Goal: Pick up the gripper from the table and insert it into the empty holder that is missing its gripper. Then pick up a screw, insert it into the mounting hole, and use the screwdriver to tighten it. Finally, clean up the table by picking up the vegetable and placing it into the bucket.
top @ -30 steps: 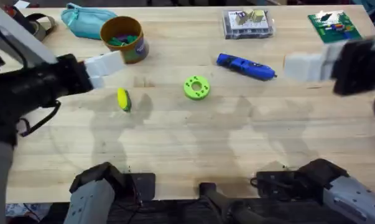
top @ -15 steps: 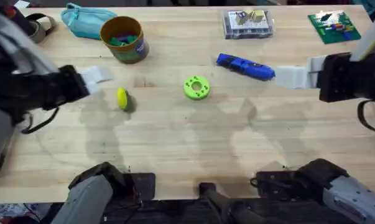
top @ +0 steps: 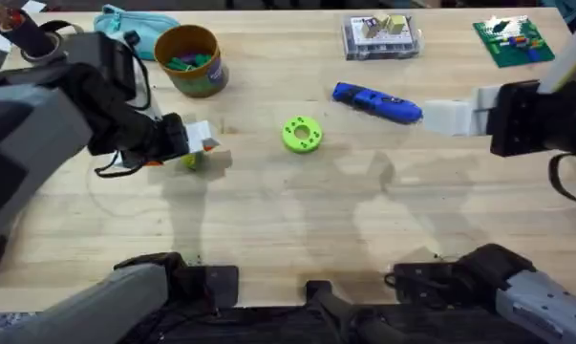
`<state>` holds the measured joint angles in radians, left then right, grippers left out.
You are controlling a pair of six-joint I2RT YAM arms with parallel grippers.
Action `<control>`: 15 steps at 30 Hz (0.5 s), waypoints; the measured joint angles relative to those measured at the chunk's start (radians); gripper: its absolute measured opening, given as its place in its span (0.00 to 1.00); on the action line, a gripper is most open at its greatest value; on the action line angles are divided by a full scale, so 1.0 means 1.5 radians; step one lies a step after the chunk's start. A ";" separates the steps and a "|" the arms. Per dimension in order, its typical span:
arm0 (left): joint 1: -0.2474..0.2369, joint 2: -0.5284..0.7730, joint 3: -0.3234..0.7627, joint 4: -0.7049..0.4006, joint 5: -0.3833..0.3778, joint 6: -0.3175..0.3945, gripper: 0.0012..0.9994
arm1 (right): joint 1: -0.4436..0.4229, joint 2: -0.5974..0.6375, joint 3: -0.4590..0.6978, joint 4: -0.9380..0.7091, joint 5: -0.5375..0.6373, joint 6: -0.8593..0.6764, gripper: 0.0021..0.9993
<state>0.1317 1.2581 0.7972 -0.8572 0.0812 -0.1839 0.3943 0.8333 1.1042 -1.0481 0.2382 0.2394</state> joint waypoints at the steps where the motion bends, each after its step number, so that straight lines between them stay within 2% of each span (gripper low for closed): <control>1: 0.000 0.018 0.000 0.000 -0.002 -0.004 0.99 | 0.000 0.000 0.000 0.000 0.000 0.000 1.00; 7: 0.000 0.110 0.001 0.023 -0.005 -0.015 0.99 | 0.000 0.000 0.000 0.000 0.000 0.000 1.00; 9: -0.001 0.129 0.008 0.025 -0.014 -0.018 0.94 | 0.000 0.000 0.000 0.000 0.000 0.000 1.00; 15: -0.001 0.139 0.024 0.040 -0.014 -0.023 0.48 | 0.000 0.000 0.000 -0.001 0.000 0.000 1.00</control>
<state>0.1300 1.4670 0.8328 -0.7978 0.0599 -0.2183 0.3943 0.8333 1.1042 -1.0489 0.2382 0.2396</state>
